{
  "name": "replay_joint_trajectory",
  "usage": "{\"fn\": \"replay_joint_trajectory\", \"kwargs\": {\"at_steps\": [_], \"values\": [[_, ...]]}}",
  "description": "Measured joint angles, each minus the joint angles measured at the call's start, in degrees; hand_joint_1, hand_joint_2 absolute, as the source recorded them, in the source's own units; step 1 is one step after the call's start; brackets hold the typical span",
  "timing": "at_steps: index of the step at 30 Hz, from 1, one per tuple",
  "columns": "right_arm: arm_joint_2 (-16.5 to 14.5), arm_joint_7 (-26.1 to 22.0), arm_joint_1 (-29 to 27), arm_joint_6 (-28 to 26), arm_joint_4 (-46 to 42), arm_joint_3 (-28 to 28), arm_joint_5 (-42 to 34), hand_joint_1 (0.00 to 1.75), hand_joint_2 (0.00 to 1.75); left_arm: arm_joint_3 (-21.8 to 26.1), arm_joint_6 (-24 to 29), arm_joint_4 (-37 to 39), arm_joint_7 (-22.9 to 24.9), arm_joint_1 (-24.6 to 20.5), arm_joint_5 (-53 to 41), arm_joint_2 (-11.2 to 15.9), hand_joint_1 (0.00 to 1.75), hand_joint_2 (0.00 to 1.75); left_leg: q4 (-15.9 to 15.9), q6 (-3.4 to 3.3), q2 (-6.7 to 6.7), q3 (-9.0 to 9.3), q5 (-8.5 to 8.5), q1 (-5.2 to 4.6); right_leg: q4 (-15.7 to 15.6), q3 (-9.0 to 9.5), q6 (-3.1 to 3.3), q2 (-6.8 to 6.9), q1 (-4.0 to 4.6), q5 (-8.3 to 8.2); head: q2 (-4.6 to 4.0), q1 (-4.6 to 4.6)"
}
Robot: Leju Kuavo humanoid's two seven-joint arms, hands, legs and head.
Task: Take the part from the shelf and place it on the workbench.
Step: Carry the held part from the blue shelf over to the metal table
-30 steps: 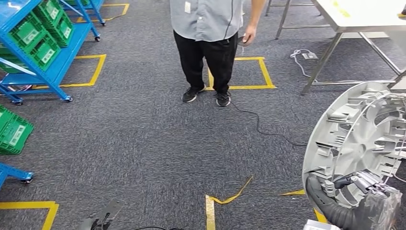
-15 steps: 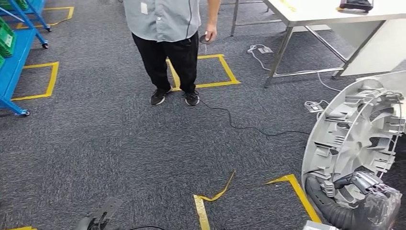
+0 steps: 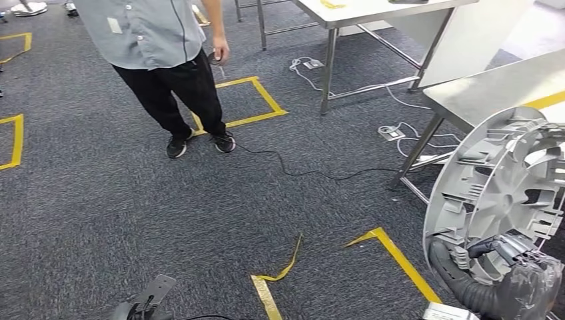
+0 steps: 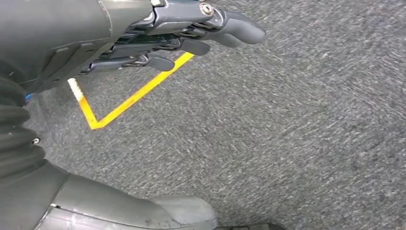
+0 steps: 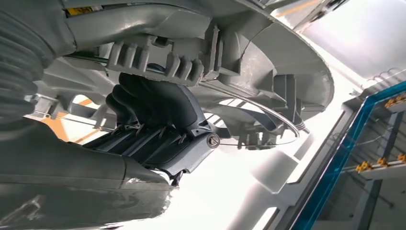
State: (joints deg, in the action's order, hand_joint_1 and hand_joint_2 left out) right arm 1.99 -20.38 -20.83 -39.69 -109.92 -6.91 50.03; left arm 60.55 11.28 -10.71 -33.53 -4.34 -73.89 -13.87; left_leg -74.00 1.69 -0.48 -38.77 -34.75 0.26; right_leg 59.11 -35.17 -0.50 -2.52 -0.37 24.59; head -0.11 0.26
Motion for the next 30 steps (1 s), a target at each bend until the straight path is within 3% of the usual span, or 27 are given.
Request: {"fn": "replay_joint_trajectory", "kwargs": {"at_steps": [1,2,4,6,8,9,10,12,13,15,16,17,19,21,23,24,26,28,30], "values": [[0.00,-0.08,0.01,0.00,0.01,0.05,0.01,1.75,1.75,0.01,0.00,0.00,0.01,0.04,0.01,0.06,0.00,1.75,0.79,-0.02,0.14,0.01,1.38,0.04,0.01,0.04,-0.03,-0.84,-0.04,-0.02,0.00,0.00],[0.00,-0.15,0.04,0.00,0.01,0.09,0.01,1.75,1.75,0.01,0.00,0.00,0.02,0.05,0.01,0.14,0.00,1.75,3.57,-0.04,0.50,1.03,3.56,0.13,0.03,0.09,-0.11,-1.65,-0.12,-0.04,0.00,-0.01],[0.02,-0.24,0.26,0.00,0.01,0.14,0.01,1.75,1.75,0.02,-0.04,0.00,0.09,0.02,-0.04,0.24,0.00,1.75,11.22,0.02,3.23,4.17,7.30,0.64,0.24,-0.08,-0.54,-3.17,-0.21,-0.09,0.00,-0.02],[0.13,-0.27,0.63,0.00,0.00,0.16,-0.01,1.75,1.75,0.01,-0.17,0.00,0.17,-0.02,-0.14,0.27,0.00,1.75,15.24,-0.18,5.37,5.75,8.27,0.94,0.29,-0.62,-1.31,-4.53,-0.27,-0.32,0.00,-0.03],[0.36,-0.25,0.83,0.00,0.00,0.19,-0.02,1.75,1.75,0.01,-0.27,0.00,0.19,-0.07,-0.18,0.29,0.00,1.75,15.62,-0.90,4.58,5.78,8.30,0.80,-0.12,-1.18,-2.18,-5.69,-0.49,-0.78,0.00,-0.03],[0.51,-0.22,0.87,-0.01,0.01,0.20,-0.02,1.75,1.75,0.02,-0.28,0.00,0.20,-0.13,-0.19,0.31,0.00,1.75,15.76,-1.33,3.92,5.82,8.47,0.78,-0.03,-1.46,-2.49,-5.08,-0.52,-0.75,0.00,-0.07],[0.73,-0.17,1.05,-0.01,0.01,0.20,-0.03,1.75,1.75,0.02,-0.32,0.00,0.20,-0.17,-0.21,0.32,0.00,1.75,15.91,-1.77,3.20,5.87,8.61,0.78,0.86,-2.05,-2.74,-3.64,-0.46,-0.13,0.00,-0.21],[1.20,-0.08,1.75,-0.01,0.03,0.19,-0.09,1.75,1.75,0.02,-0.42,0.00,0.20,-0.13,-0.37,0.34,0.00,1.75,16.05,-2.37,1.66,5.92,8.67,0.63,6.27,-4.63,-3.06,0.31,-0.30,3.06,0.00,-0.43],[1.46,-0.02,2.16,0.00,0.04,0.18,-0.13,1.75,1.75,0.02,-0.45,0.00,0.20,-0.05,-0.45,0.37,0.00,1.75,16.04,-2.54,0.86,5.91,8.61,0.49,10.22,-6.45,-3.21,1.45,-0.30,5.05,0.00,-0.51],[1.95,0.18,2.61,0.00,0.09,0.16,-0.17,1.75,1.75,0.01,-0.49,0.00,0.20,0.04,-0.55,0.45,0.00,1.75,16.01,-2.63,-0.72,5.93,8.53,0.30,15.72,-8.83,-3.38,2.05,-0.32,7.00,0.00,-0.49],[2.19,0.32,2.73,0.00,0.12,0.16,-0.17,1.75,1.75,0.00,-0.54,0.00,0.20,0.02,-0.58,0.46,0.00,1.75,16.01,-2.61,-1.43,5.99,8.47,0.26,15.47,-8.47,-3.39,2.13,-0.31,6.40,0.00,-0.50],[2.42,0.47,2.82,0.00,0.14,0.16,-0.17,1.75,1.75,-0.01,-0.58,0.00,0.20,-0.02,-0.61,0.44,0.00,1.75,16.00,-2.56,-2.11,6.12,8.37,0.24,12.91,-6.89,-3.36,2.42,-0.30,4.93,0.00,-0.49],[2.82,0.67,3.09,0.00,0.17,0.16,-0.17,1.75,1.75,-0.03,-0.63,0.00,0.20,-0.05,-0.65,0.40,0.00,1.75,15.95,-2.21,-3.30,6.50,8.04,0.05,4.96,-2.10,-3.17,4.59,-0.16,1.87,0.00,-0.51],[3.07,0.73,3.45,0.00,0.18,0.15,-0.17,1.75,1.75,-0.04,-0.64,0.00,0.20,-0.07,-0.67,0.37,0.00,1.75,15.89,-1.68,-4.22,6.78,7.82,-0.24,0.65,0.45,-2.68,6.21,0.08,0.79,0.00,-0.42],[3.28,0.78,3.67,0.00,0.17,0.15,-0.16,1.75,1.75,-0.05,-0.65,0.00,0.20,-0.14,-0.68,0.33,0.00,1.75,16.04,-1.05,-5.23,6.94,7.79,-0.25,0.38,0.26,-1.95,5.31,0.28,0.70,0.00,-0.35],[3.38,0.82,3.69,0.00,0.16,0.15,-0.16,1.75,1.75,-0.05,-0.66,0.00,0.20,-0.21,-0.69,0.32,0.00,1.75,16.01,-0.67,-5.10,6.98,7.64,-0.12,0.23,0.17,-1.55,4.64,0.23,0.56,0.00,-0.34],[3.53,0.89,3.90,0.00,0.15,0.16,-0.16,1.75,1.75,-0.06,-0.65,0.00,0.20,-0.30,-0.71,0.28,0.00,1.75,13.80,-0.05,-3.05,6.06,5.93,0.10,-0.13,0.22,-0.80,3.42,-0.08,0.23,0.00,-0.25],[3.62,0.95,4.18,0.00,0.16,0.19,-0.16,1.75,1.75,-0.07,-0.65,0.00,0.20,-0.22,-0.71,0.26,0.00,1.75,6.78,0.24,-0.59,2.70,2.37,0.21,-0.22,0.26,-0.38,2.14,-0.29,0.11,0.00,-0.07],[3.68,0.99,4.26,0.00,0.17,0.19,-0.15,1.75,1.75,-0.07,-0.66,0.00,0.20,-0.05,-0.71,0.27,0.00,1.75,0.18,0.31,-0.02,-0.81,0.43,0.20,-0.22,0.28,-0.26,0.57,-0.30,0.11,0.00,0.02]]}}
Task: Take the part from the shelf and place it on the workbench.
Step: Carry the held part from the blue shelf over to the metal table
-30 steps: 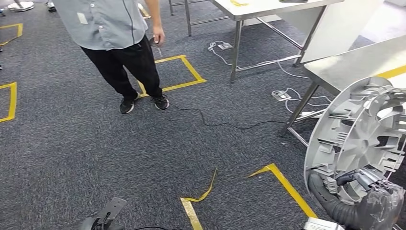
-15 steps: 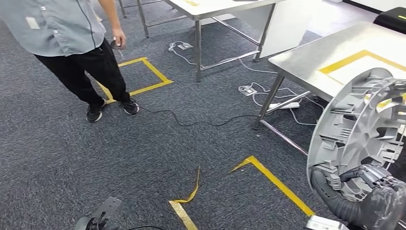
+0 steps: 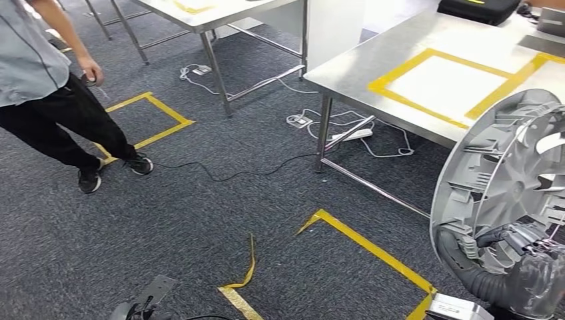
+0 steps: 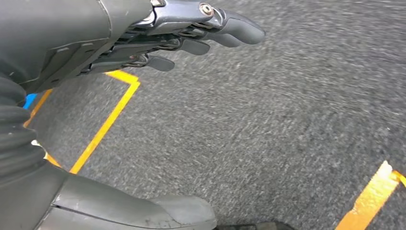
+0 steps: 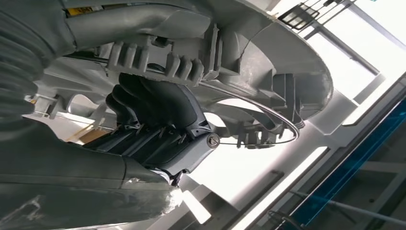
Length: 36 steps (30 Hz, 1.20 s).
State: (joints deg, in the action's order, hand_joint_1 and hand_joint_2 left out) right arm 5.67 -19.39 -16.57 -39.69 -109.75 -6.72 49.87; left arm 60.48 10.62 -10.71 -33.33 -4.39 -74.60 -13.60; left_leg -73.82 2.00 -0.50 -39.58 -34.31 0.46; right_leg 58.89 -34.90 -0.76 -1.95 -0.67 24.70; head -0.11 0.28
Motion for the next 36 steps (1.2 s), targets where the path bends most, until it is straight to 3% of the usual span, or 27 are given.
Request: {"fn": "replay_joint_trajectory", "kwargs": {"at_steps": [1,2,3,5,7,9,11,13,15,16,17,18,20,22,24,26,27,29,30,31,32,33,35,36], "values": [[0.03,0.03,0.04,0.00,0.01,-0.01,0.01,1.75,1.75,0.00,0.00,0.00,0.01,0.04,-0.01,0.01,0.00,1.75,-0.56,-0.06,0.08,-0.57,0.69,0.00,0.00,0.04,0.00,-0.84,0.00,0.00,0.00,-0.01],[0.09,0.10,0.14,0.00,0.01,-0.03,0.01,1.75,1.75,0.00,0.00,0.00,0.01,0.04,-0.03,0.03,0.00,1.75,1.11,-0.18,0.25,-0.06,2.40,0.02,0.00,0.09,-0.03,-1.69,-0.02,-0.01,0.00,0.00],[0.16,0.21,0.32,0.01,0.01,-0.06,0.04,1.75,1.75,0.00,0.00,0.00,0.02,0.02,-0.07,0.06,0.00,1.75,4.67,-0.32,0.81,1.38,4.74,0.07,0.01,0.14,-0.12,-2.54,-0.08,-0.03,0.00,0.00],[0.34,0.52,0.92,0.05,0.05,-0.17,0.13,1.75,1.75,-0.01,-0.01,0.00,0.02,-0.02,-0.18,0.11,0.00,1.75,12.22,-0.55,3.64,4.49,8.08,0.39,0.20,-0.06,-0.58,-4.11,-0.08,-0.03,0.00,-0.04],[0.62,0.80,1.56,0.13,0.16,-0.49,0.20,1.75,1.75,-0.03,-0.08,0.00,0.09,-0.09,-0.29,0.12,0.00,1.75,15.44,-0.84,5.36,5.73,8.68,0.54,0.19,-0.54,-1.37,-5.48,-0.14,-0.20,0.00,-0.06],[0.92,1.06,1.86,0.19,0.29,-1.06,0.26,1.75,1.75,-0.04,-0.15,0.00,0.20,-0.22,-0.33,0.10,0.00,1.75,15.77,-1.46,4.22,5.85,8.79,0.49,-0.09,-1.02,-2.16,-6.23,-0.34,-0.49,0.00,-0.04],[1.22,1.43,2.27,0.23,0.43,-1.65,0.31,1.75,1.75,-0.04,-0.16,0.00,0.25,-0.34,-0.35,0.08,0.00,1.75,16.08,-2.27,2.82,6.05,8.96,0.53,1.79,-2.19,-2.72,-3.51,-0.17,0.70,0.00,-0.34],[1.50,1.75,3.01,0.26,0.66,-2.32,0.33,1.75,1.75,-0.04,-0.18,0.00,0.28,-0.27,-0.38,0.06,0.00,1.75,16.18,-2.87,1.33,6.19,8.86,0.36,8.18,-5.21,-3.04,0.28,0.02,4.24,0.00,-0.61],[1.69,1.86,3.38,0.27,0.97,-2.92,0.35,1.75,1.75,-0.04,-0.24,0.00,0.32,-0.14,-0.39,0.07,0.00,1.75,16.16,-3.06,-0.20,6.26,8.71,0.16,15.12,-8.51,-3.24,1.39,-0.02,7.11,0.00,-0.60],[1.78,1.87,3.42,0.27,1.13,-3.13,0.40,1.75,1.75,-0.04,-0.28,0.00,0.34,-0.13,-0.39,0.08,0.00,1.75,16.16,-3.06,-0.92,6.34,8.62,0.12,16.20,-8.93,-3.30,1.55,-0.02,7.06,0.00,-0.61],[1.87,1.90,3.43,0.27,1.26,-3.28,0.47,1.75,1.75,-0.04,-0.32,0.00,0.34,-0.16,-0.40,0.07,0.00,1.75,16.15,-2.99,-1.60,6.50,8.50,0.10,14.87,-8.10,-3.30,1.75,-0.02,5.91,0.00,-0.61],[1.96,1.95,3.46,0.27,1.36,-3.41,0.58,1.75,1.75,-0.04,-0.34,0.00,0.34,-0.19,-0.40,0.03,0.00,1.75,16.14,-2.88,-2.25,6.74,8.31,0.10,11.53,-6.18,-3.26,2.31,-0.01,4.05,0.00,-0.61],[2.14,2.12,3.66,0.27,1.50,-3.69,0.87,1.75,1.75,-0.04,-0.37,0.00,0.34,-0.21,-0.40,-0.01,0.00,1.75,16.06,-2.43,-3.29,7.23,7.88,-0.17,3.78,-1.79,-2.96,5.00,0.20,1.15,0.00,-0.62],[2.28,2.25,3.92,0.28,1.66,-4.01,1.11,1.75,1.75,-0.05,-0.39,0.00,0.34,-0.22,-0.39,0.01,0.00,1.75,15.97,-1.90,-4.23,7.50,7.62,-0.58,0.61,-0.09,-2.27,6.28,0.50,0.48,0.00,-0.50],[2.45,2.28,4.00,0.31,1.82,-4.28,1.19,1.75,1.75,-0.05,-0.40,0.00,0.34,-0.27,-0.40,0.01,0.00,1.75,16.02,-1.42,-5.39,7.60,7.44,-0.66,0.57,-0.28,-1.45,4.87,0.62,0.35,0.00,-0.41],[2.67,2.32,4.10,0.34,1.92,-4.56,1.19,1.75,1.75,-0.06,-0.43,0.00,0.34,-0.40,-0.41,-0.01,0.00,1.75,14.78,-0.85,-4.44,7.20,6.25,-0.44,0.40,-0.35,-0.77,3.62,0.40,0.15,0.00,-0.40],[2.75,2.35,4.25,0.37,1.97,-4.75,1.19,1.75,1.75,-0.07,-0.44,0.00,0.33,-0.45,-0.42,-0.02,0.00,1.75,12.48,-0.58,-3.20,6.19,4.82,-0.34,0.30,-0.31,-0.44,3.05,0.22,0.05,0.00,-0.30],[2.86,2.40,4.52,0.46,2.11,-5.26,1.19,1.75,1.75,-0.09,-0.50,0.00,0.32,-0.38,-0.42,-0.03,0.00,1.75,4.85,-0.35,-0.82,2.54,1.27,-0.25,0.28,-0.34,-0.06,1.91,0.04,0.01,0.00,-0.14],[2.90,2.39,4.56,0.52,2.20,-5.51,1.19,1.75,1.75,-0.09,-0.54,0.00,0.32,-0.29,-0.42,-0.03,0.00,1.75,1.33,-0.33,-0.36,0.67,0.16,-0.25,0.28,-0.33,0.03,1.27,0.01,0.02,0.00,-0.08],[2.93,2.38,4.54,0.57,2.28,-5.72,1.19,1.75,1.75,-0.08,-0.57,0.00,0.32,-0.23,-0.42,-0.02,0.00,1.75,-0.51,-0.38,-0.13,-0.50,0.15,-0.25,0.28,-0.30,0.05,0.62,0.01,0.03,0.00,-0.07],[2.96,2.37,4.54,0.60,2.34,-5.86,1.19,1.75,1.75,-0.08,-0.59,0.00,0.32,-0.22,-0.42,-0.01,0.00,1.75,-0.09,-0.49,0.00,-0.65,1.34,-0.25,0.29,-0.23,0.04,-0.02,0.00,0.03,0.00,-0.08],[2.99,2.37,4.55,0.62,2.38,-5.96,1.19,1.75,1.75,-0.08,-0.60,0.00,0.32,-0.23,-0.43,0.01,0.00,1.75,2.57,-0.62,0.16,0.30,3.44,-0.23,0.29,-0.13,-0.01,-0.59,-0.03,0.05,0.00,-0.08],[3.04,2.35,4.60,0.69,2.39,-6.19,1.11,1.75,1.75,-0.09,-0.62,0.00,0.32,-0.32,-0.43,0.03,0.00,1.75,10.48,-0.77,1.10,3.58,7.48,-0.07,0.44,-0.07,-0.36,-1.56,0.02,0.17,0.00,-0.07],[3.10,2.33,4.62,0.74,2.39,-6.32,1.06,1.75,1.75,-0.09,-0.66,0.00,0.32,-0.38,-0.44,0.02,0.00,1.75,13.38,-0.83,1.63,4.79,8.43,0.02,0.51,-0.17,-0.65,-1.93,0.09,0.21,0.00,-0.11]]}}
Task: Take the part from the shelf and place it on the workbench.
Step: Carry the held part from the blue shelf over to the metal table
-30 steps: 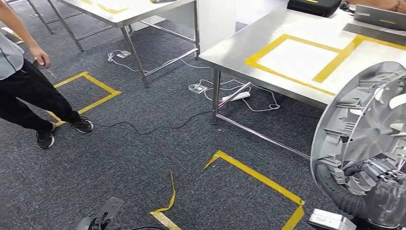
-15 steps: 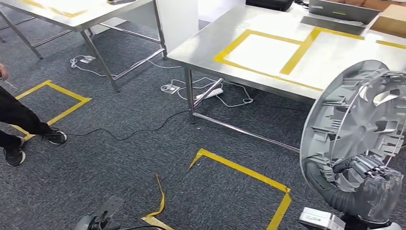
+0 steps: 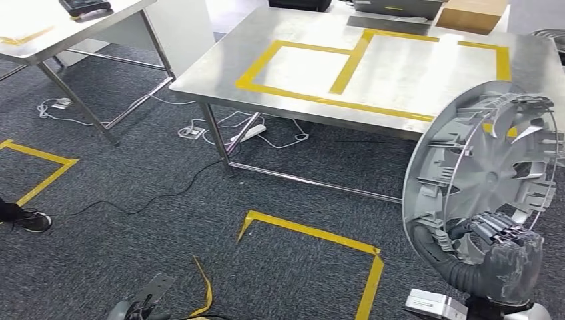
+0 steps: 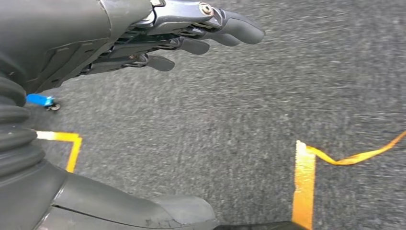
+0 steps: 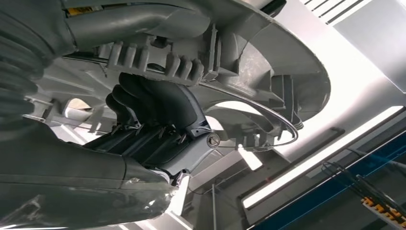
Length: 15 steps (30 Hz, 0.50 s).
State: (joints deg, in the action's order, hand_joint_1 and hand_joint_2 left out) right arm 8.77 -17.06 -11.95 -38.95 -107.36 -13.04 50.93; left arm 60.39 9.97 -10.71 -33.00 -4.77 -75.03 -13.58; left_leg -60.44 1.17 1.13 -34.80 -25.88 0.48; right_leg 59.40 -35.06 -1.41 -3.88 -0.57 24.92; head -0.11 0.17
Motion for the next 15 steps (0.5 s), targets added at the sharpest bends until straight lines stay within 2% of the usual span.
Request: {"fn": "replay_joint_trajectory", "kwargs": {"at_steps": [1,3,5,6,8,9,10,11,12,13,15], "values": [[0.07,-0.03,0.02,0.05,0.00,-0.15,-0.05,1.75,1.75,0.00,-0.03,0.00,0.00,-0.05,-0.01,-0.02,0.00,1.75,1.57,-0.08,0.45,0.59,0.25,0.04,-0.01,-0.13,-0.34,-0.29,0.06,-0.01,0.00,0.00],[0.21,-0.10,0.01,0.10,0.00,-0.48,-0.09,1.75,1.75,0.00,-0.07,0.00,0.00,-0.12,-0.02,-0.07,0.00,1.75,2.10,-0.55,0.51,0.61,0.24,0.04,-0.35,-0.31,-1.03,-0.67,0.03,-0.20,0.00,-0.02],[0.41,-0.15,0.05,0.11,0.00,-0.81,-0.11,1.75,1.75,0.01,-0.04,0.00,0.00,-0.18,-0.02,-0.03,0.00,1.75,2.31,-1.31,0.12,0.69,0.49,0.15,0.53,-0.87,-1.63,0.34,0.00,0.52,0.00,-0.18],[0.51,-0.19,0.16,0.11,0.00,-0.96,-0.12,1.75,1.75,0.01,-0.03,0.00,0.00,-0.19,-0.03,-0.02,0.00,1.75,2.42,-1.65,-0.09,0.73,0.57,0.23,2.49,-1.80,-1.88,1.26,0.03,1.75,0.00,-0.33],[0.66,-0.32,0.42,0.11,0.01,-1.31,-0.14,1.75,1.75,0.00,-0.02,0.00,0.00,-0.08,-0.04,-0.01,0.00,1.75,2.41,-2.04,-0.51,0.75,0.52,0.10,9.85,-5.16,-2.24,2.98,0.04,5.50,0.00,-0.61],[0.71,-0.38,0.48,0.11,0.01,-1.52,-0.14,1.75,1.75,0.00,-0.02,0.00,0.00,-0.01,-0.04,-0.01,0.00,1.75,2.40,-2.11,-0.74,0.76,0.49,0.04,13.60,-6.88,-2.35,3.27,0.02,6.99,0.00,-0.60],[0.75,-0.42,0.50,0.11,0.02,-1.73,-0.14,1.75,1.75,0.00,-0.02,0.00,0.00,0.04,-0.04,-0.01,0.00,1.75,2.38,-2.17,-0.96,0.80,0.45,-0.01,15.93,-7.92,-2.40,3.38,0.02,7.59,0.00,-0.59],[0.80,-0.43,0.50,0.11,0.03,-1.88,-0.14,1.75,1.75,0.00,-0.02,0.00,0.00,0.06,-0.04,0.00,0.00,1.75,2.37,-2.18,-1.14,0.86,0.41,-0.03,15.99,-7.86,-2.38,3.41,0.02,7.05,0.00,-0.60],[0.85,-0.41,0.51,0.11,0.03,-2.01,-0.14,1.75,1.75,0.00,-0.02,0.00,0.00,0.05,-0.04,-0.01,0.00,1.75,2.36,-2.16,-1.27,0.98,0.35,-0.04,13.72,-6.61,-2.30,3.48,0.02,5.52,0.00,-0.60],[0.89,-0.38,0.53,0.11,0.03,-2.08,-0.14,1.75,1.75,0.00,-0.02,0.00,0.00,0.04,-0.04,-0.02,0.00,1.75,2.34,-2.06,-1.37,1.14,0.26,-0.04,9.77,-4.46,-2.16,3.72,0.03,3.51,0.00,-0.61],[0.95,-0.37,0.71,0.11,0.03,-2.18,-0.14,1.75,1.75,0.00,-0.02,0.00,0.00,0.02,-0.04,-0.03,0.00,1.75,2.23,-1.67,-1.56,1.30,0.05,-0.19,2.45,-0.51,-1.73,4.60,0.22,1.17,0.00,-0.59]]}}
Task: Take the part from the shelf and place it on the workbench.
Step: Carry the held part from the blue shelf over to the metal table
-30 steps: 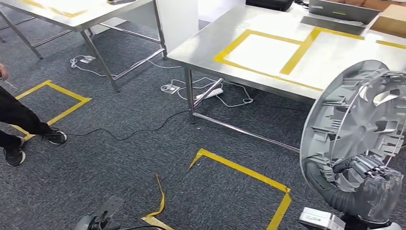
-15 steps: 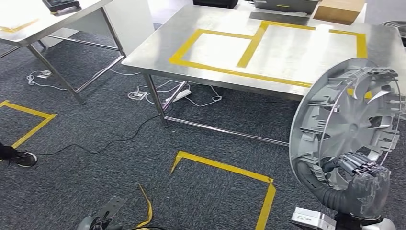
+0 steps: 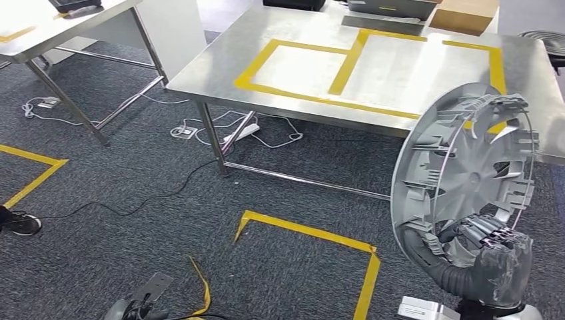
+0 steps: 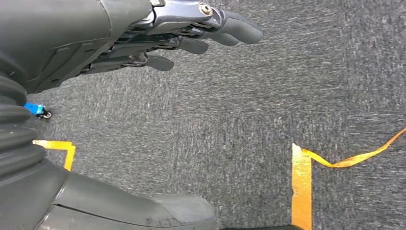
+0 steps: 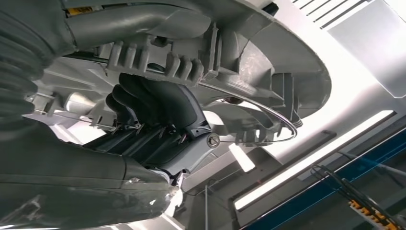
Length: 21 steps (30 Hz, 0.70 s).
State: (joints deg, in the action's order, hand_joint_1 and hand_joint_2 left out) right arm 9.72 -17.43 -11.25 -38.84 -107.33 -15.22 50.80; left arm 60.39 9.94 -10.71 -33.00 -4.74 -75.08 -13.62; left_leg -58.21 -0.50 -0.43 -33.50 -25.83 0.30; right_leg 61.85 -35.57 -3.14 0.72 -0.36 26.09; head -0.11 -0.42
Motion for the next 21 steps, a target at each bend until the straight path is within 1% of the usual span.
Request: {"fn": "replay_joint_trajectory", "kwargs": {"at_steps": [1,2,3,4,5,6,7,9,10,11,12,13,14,15,16,17,19,20,21], "values": [[0.01,-0.02,0.11,0.00,0.01,-0.04,0.00,1.75,1.75,0.00,0.00,0.00,0.00,-0.01,0.00,0.01,0.00,1.75,-0.07,0.29,-0.10,-0.02,-0.05,-0.11,-1.84,0.99,0.24,0.26,0.12,-0.33,0.00,0.04],[0.02,-0.03,0.20,0.01,0.02,-0.08,-0.02,1.75,1.75,0.00,0.00,0.00,0.00,-0.01,0.00,0.01,0.00,1.75,-0.07,0.58,-0.23,-0.07,-0.01,-0.19,-2.33,1.22,0.49,0.29,0.26,-0.17,0.00,0.08],[0.05,-0.05,0.23,0.03,0.03,-0.10,-0.07,1.75,1.75,0.00,-0.01,0.00,0.00,-0.02,0.00,0.02,0.00,1.75,-0.07,0.89,-0.36,-0.09,0.03,-0.25,-2.46,1.22,0.78,0.01,0.31,-0.37,0.00,0.09],[0.09,-0.05,0.23,0.11,0.03,-0.13,-0.29,1.75,1.75,0.00,-0.01,0.00,0.00,-0.03,0.00,0.02,0.00,1.75,-0.03,1.21,-0.45,-0.08,-0.03,-0.19,-2.55,1.21,1.09,-0.19,0.24,-0.52,0.00,0.10],[0.13,-0.07,0.26,0.25,0.03,-0.17,-0.70,1.75,1.75,0.00,-0.01,0.00,0.00,-0.04,0.00,0.01,0.00,1.75,-0.46,1.50,-0.43,-0.23,-0.47,-0.16,-2.71,1.25,1.43,-0.35,0.13,-0.66,0.00,0.14],[0.16,-0.08,0.32,0.45,0.03,-0.24,-1.25,1.75,1.75,0.00,-0.02,0.00,0.00,-0.07,0.00,0.02,0.00,1.75,-1.92,1.79,-0.32,-0.87,-1.49,-0.14,-2.89,1.31,1.79,-0.46,-0.02,-0.80,0.00,0.19],[0.18,-0.11,0.40,0.72,0.03,-0.37,-1.87,1.75,1.75,0.00,-0.03,0.00,0.00,-0.09,0.00,0.03,0.00,1.75,-4.52,2.05,-0.18,-2.07,-3.02,-0.10,-3.00,1.36,2.07,-0.55,-0.16,-0.88,0.00,0.29],[0.19,-0.28,0.52,1.15,0.10,-0.79,-2.93,1.75,1.75,0.00,-0.07,0.00,0.00,-0.06,0.00,0.03,0.00,1.75,-11.90,2.40,-0.02,-5.65,-6.24,-0.05,-3.01,1.29,2.36,-0.80,-0.19,-0.89,0.00,0.40],[0.19,-0.40,0.53,1.28,0.19,-1.07,-3.32,1.75,1.75,0.00,-0.09,0.00,0.01,-0.01,0.00,0.04,0.00,1.75,-14.51,2.47,-0.02,-7.01,-6.86,-0.02,-3.01,1.29,2.39,-0.97,-0.18,-0.89,0.00,0.42],[0.19,-0.53,0.54,1.34,0.27,-1.32,-3.65,1.75,1.75,0.00,-0.10,0.00,0.01,0.04,0.01,0.06,0.00,1.75,-15.28,2.46,-0.01,-7.52,-6.41,-0.02,-3.01,1.29,2.39,-1.16,-0.18,-0.89,0.00,0.42],[0.19,-0.61,0.54,1.37,0.33,-1.52,-3.86,1.75,1.75,0.00,-0.11,0.00,0.02,0.07,0.01,0.08,0.00,1.75,-13.85,2.37,0.00,-6.97,-4.98,-0.02,-3.00,1.32,2.38,-1.34,-0.18,-0.89,0.00,0.43],[0.19,-0.68,0.55,1.40,0.36,-1.68,-4.04,1.75,1.75,0.00,-0.11,0.00,0.02,0.08,0.01,0.13,0.00,1.75,-10.67,2.22,0.04,-5.52,-2.96,-0.02,-3.00,1.37,2.36,-1.49,-0.18,-0.89,0.00,0.42],[0.19,-0.74,0.57,1.41,0.36,-1.84,-4.24,1.75,1.75,0.00,-0.12,0.00,0.02,0.06,0.01,0.16,0.00,1.75,-6.74,2.03,0.16,-3.66,-1.17,-0.03,-2.99,1.39,2.25,-1.62,-0.14,-0.88,0.00,0.43],[0.19,-0.78,0.59,1.40,0.36,-1.98,-4.48,1.75,1.75,0.00,-0.13,0.00,0.02,0.02,0.00,0.17,0.00,1.75,-3.30,1.84,0.28,-2.04,0.01,-0.02,-2.89,1.33,2.05,-1.75,-0.03,-0.84,0.00,0.40],[0.19,-0.87,0.62,1.33,0.36,-2.13,-4.63,1.75,1.75,0.00,-0.15,0.00,0.02,-0.01,0.01,0.19,0.00,1.75,-0.97,1.65,0.38,-0.99,0.58,-0.05,-2.86,1.24,1.77,-1.84,0.07,-0.85,0.00,0.35],[0.18,-0.98,0.61,1.23,0.36,-2.28,-4.71,1.75,1.75,0.00,-0.16,0.00,0.02,-0.03,0.01,0.18,0.00,1.75,0.15,1.43,0.47,-0.55,0.61,-0.12,-2.89,1.15,1.43,-1.92,0.14,-0.90,0.00,0.36],[0.17,-1.23,0.55,0.90,0.36,-2.50,-4.37,1.75,1.75,0.00,-0.19,0.00,0.02,0.00,0.01,0.17,0.00,1.75,0.45,0.83,0.44,-0.60,0.73,-0.13,-3.15,1.06,0.79,-1.96,0.10,-1.04,0.00,0.35],[0.16,-1.37,0.51,0.67,0.36,-2.60,-4.08,1.75,1.75,0.01,-0.19,0.00,0.02,0.00,0.00,0.18,0.00,1.75,0.56,0.46,0.40,-0.57,0.85,-0.04,-2.87,0.86,0.50,-1.82,0.05,-0.74,0.00,0.32],[0.15,-1.51,0.51,0.40,0.37,-2.68,-3.74,1.75,1.75,0.01,-0.25,0.00,0.02,-0.02,0.00,0.20,0.00,1.75,0.67,0.12,0.37,-0.53,0.96,0.08,-1.63,0.28,0.22,-1.65,0.02,0.14,0.00,0.16]]}}
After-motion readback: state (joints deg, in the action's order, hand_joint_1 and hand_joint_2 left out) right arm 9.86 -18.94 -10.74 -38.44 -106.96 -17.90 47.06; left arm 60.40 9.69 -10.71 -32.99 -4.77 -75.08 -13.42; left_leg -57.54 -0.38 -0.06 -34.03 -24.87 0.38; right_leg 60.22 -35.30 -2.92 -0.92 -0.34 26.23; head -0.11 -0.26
